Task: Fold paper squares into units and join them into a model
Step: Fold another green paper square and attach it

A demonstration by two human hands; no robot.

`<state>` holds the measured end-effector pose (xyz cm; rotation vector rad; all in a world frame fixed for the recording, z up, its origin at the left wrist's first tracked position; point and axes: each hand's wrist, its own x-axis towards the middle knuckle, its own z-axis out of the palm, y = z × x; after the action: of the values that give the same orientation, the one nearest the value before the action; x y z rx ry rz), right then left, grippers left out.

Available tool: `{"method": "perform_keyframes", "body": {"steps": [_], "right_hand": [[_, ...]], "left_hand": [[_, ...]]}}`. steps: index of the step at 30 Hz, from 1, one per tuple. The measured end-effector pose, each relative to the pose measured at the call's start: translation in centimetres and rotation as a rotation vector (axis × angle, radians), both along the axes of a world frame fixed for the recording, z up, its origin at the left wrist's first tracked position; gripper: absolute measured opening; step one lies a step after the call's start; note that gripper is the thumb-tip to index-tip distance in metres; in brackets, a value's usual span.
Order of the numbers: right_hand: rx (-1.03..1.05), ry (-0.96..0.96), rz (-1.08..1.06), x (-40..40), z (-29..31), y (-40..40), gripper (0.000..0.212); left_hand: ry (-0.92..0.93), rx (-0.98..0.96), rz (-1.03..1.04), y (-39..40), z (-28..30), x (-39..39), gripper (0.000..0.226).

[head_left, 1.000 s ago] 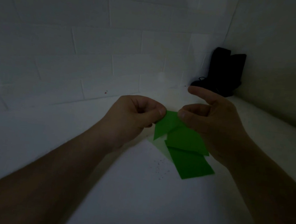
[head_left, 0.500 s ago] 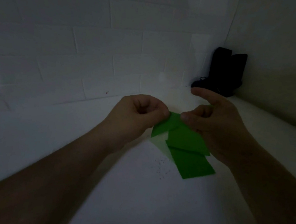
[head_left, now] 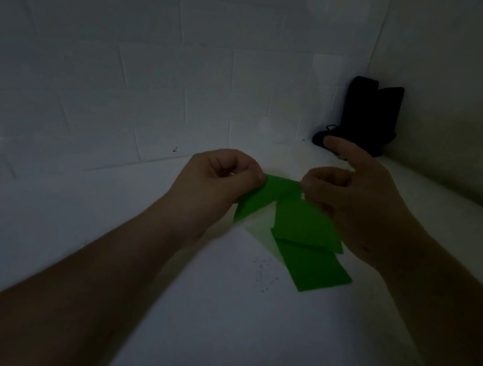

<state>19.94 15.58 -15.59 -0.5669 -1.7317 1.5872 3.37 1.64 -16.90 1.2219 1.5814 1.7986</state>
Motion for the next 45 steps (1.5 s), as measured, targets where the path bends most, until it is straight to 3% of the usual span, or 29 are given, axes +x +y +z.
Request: {"method": "perform_keyframes", "body": {"steps": [4, 10, 13, 17, 28, 31, 35, 42, 45], "right_hand": [[-0.052, 0.012, -0.002, 0.0, 0.3, 0.2, 0.067], [0.018, -0.026, 0.050, 0.0, 0.4, -0.8, 0.075], [0.127, -0.097, 0.022, 0.0, 0.4, -1.4, 0.070], [0.116, -0.104, -0.012, 0.1, 0.4, -1.1, 0.070], [0.137, -0.117, -0.023, 0.1, -0.1, -0.4, 0.078], [0.095, -0.066, -0.070, 0.2, 0.1, -0.1, 0.072], [0.042, 0.017, -0.085, 0.2, 0.1, 0.1, 0.068], [-0.141, 0.002, -0.013, -0.2, 0.4, 0.0, 0.033], [-0.173, -0.066, 0.040, -0.2, 0.5, -0.3, 0.033]], "left_hand": [[-0.040, -0.007, 0.039, -0.1, 0.2, -0.4, 0.022], [-0.015, -0.010, 0.006, -0.1, 0.0, -0.2, 0.008], [-0.003, -0.011, 0.000, 0.0, -0.1, -0.1, 0.014], [-0.003, -0.020, -0.003, 0.0, -0.1, 0.1, 0.021], [-0.048, -0.066, 0.017, 0.0, 0.0, 0.2, 0.014], [-0.128, -0.094, -0.051, 0.1, 0.1, 0.4, 0.005], [-0.179, -0.091, -0.026, 0.3, 0.0, 0.3, 0.011], [-0.071, -0.038, 0.036, 0.4, -0.5, -0.3, 0.017], [-0.001, -0.048, -0.018, 0.3, -0.6, -0.3, 0.015]]}}
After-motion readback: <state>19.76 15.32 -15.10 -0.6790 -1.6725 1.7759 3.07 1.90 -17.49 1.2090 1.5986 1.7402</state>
